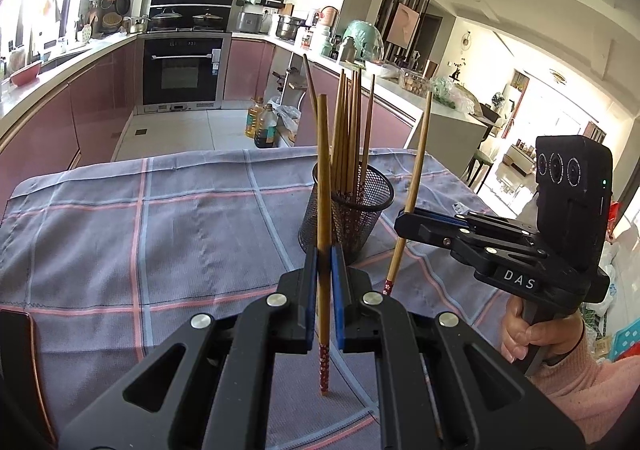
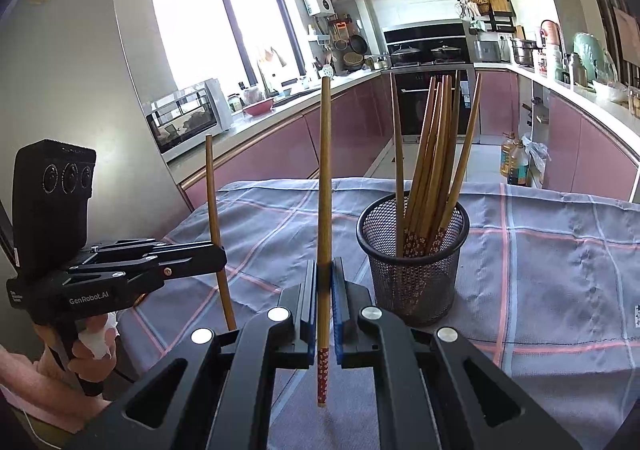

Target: Organize utensils

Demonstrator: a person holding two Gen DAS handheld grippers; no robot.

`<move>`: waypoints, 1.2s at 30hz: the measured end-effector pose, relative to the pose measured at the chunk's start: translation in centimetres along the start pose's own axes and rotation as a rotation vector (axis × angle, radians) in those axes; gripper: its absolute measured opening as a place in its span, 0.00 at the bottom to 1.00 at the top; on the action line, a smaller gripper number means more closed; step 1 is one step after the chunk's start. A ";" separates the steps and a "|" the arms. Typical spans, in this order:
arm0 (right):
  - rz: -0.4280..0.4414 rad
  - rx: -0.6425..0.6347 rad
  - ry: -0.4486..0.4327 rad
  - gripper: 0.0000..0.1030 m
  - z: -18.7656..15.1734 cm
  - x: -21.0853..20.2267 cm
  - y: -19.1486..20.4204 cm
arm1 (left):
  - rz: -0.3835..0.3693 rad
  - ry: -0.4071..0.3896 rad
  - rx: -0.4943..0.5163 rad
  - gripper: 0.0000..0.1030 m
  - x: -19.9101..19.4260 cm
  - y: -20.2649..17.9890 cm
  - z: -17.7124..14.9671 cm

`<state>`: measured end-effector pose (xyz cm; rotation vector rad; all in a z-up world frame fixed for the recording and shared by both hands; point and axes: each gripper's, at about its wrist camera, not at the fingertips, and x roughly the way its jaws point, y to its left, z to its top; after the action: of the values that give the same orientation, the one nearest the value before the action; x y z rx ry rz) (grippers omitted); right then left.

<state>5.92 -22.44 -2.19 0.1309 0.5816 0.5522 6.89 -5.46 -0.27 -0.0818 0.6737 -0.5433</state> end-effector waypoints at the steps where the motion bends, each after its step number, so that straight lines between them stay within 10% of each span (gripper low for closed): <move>1: -0.001 0.000 -0.003 0.06 0.0 -0.1 0.0 | 0.001 -0.002 0.001 0.07 -0.1 -0.1 0.0; 36: -0.022 -0.011 -0.038 0.06 0.9 -1.1 -0.5 | 0.043 -0.045 0.042 0.07 -0.1 -1.2 0.9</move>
<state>5.85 -23.38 -1.05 0.1237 0.5422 0.5303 6.86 -6.49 0.81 -0.0403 0.6184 -0.5123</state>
